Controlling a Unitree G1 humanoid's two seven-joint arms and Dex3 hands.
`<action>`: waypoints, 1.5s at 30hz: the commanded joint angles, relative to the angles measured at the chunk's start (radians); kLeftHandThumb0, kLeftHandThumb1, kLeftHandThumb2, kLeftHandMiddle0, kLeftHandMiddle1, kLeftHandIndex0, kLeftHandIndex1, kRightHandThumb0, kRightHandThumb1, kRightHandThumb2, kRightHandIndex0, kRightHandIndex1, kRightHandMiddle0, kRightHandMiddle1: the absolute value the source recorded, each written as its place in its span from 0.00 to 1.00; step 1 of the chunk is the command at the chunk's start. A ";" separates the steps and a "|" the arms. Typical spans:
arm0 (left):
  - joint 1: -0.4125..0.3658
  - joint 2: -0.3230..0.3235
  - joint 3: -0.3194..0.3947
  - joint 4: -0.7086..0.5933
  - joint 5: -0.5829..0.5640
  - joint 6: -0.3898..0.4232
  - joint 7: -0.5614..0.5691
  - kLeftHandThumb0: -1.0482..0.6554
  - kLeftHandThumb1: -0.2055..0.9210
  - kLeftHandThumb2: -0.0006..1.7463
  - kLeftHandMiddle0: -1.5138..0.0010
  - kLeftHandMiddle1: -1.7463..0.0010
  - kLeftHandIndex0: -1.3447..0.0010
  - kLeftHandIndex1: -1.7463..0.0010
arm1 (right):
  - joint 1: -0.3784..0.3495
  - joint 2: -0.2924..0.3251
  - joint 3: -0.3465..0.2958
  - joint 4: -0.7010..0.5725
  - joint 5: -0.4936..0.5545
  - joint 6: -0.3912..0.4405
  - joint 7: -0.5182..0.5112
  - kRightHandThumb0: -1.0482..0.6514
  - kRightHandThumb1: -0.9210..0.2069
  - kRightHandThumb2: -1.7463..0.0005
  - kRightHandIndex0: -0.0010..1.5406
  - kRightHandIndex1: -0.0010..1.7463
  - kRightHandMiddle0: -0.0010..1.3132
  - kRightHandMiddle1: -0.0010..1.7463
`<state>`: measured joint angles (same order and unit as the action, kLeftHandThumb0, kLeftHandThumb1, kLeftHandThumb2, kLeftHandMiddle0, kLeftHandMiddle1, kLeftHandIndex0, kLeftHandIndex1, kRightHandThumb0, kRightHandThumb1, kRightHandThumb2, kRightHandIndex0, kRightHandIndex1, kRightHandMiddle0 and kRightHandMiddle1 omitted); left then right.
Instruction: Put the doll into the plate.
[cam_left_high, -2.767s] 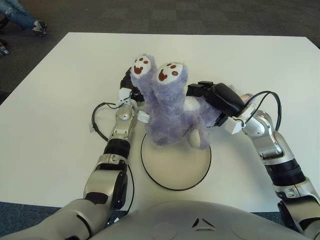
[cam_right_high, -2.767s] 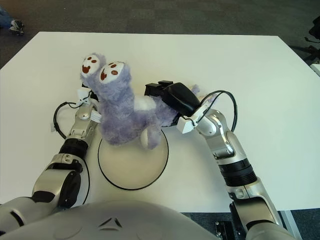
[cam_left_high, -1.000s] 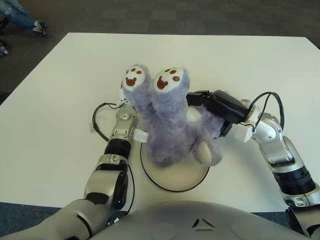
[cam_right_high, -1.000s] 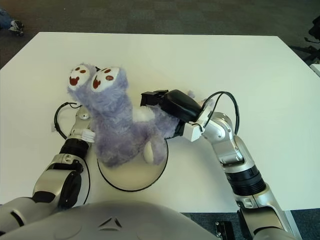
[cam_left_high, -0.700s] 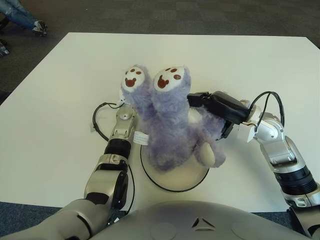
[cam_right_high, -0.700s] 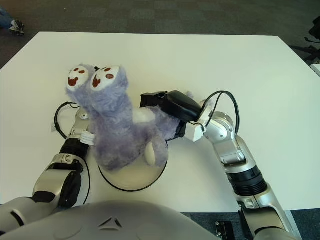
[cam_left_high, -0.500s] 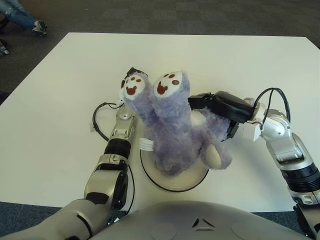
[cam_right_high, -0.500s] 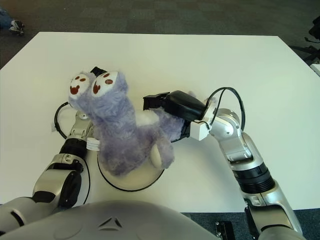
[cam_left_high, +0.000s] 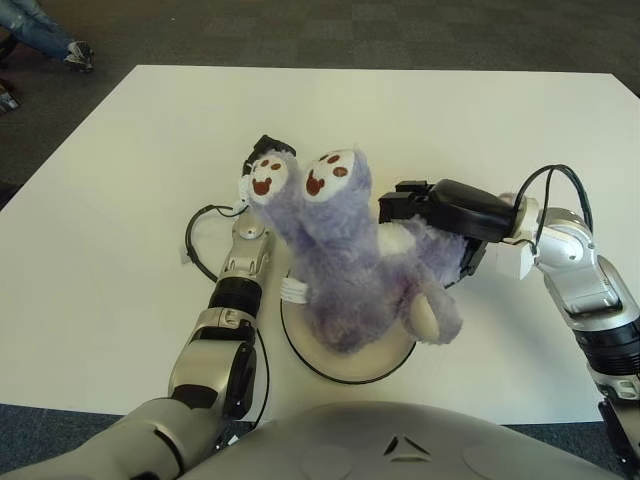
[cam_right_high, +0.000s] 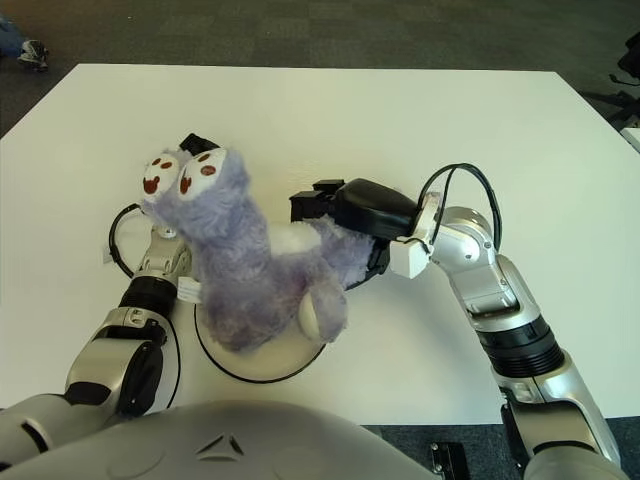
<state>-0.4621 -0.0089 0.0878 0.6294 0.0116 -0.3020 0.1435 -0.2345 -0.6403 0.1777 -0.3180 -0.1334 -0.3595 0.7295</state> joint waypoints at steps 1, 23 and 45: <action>0.008 0.000 0.000 0.005 -0.004 0.031 -0.004 0.35 0.51 0.71 0.25 0.00 0.58 0.00 | -0.018 -0.016 -0.007 -0.019 0.031 0.000 0.018 0.61 0.12 0.59 0.11 0.98 0.19 0.97; 0.017 0.003 -0.012 -0.022 0.020 0.078 0.008 0.34 0.50 0.73 0.26 0.00 0.57 0.00 | -0.009 -0.025 -0.012 -0.041 0.074 0.023 0.060 0.60 0.35 0.32 0.00 0.46 0.11 0.83; 0.016 0.006 -0.008 -0.009 -0.007 0.059 -0.031 0.34 0.48 0.74 0.26 0.00 0.56 0.00 | -0.018 -0.081 -0.019 -0.082 0.155 0.123 0.148 0.51 0.35 0.33 0.00 0.14 0.00 0.52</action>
<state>-0.4622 -0.0016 0.0766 0.5994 0.0147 -0.2453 0.1290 -0.2350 -0.7011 0.1700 -0.3864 -0.0107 -0.2351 0.8572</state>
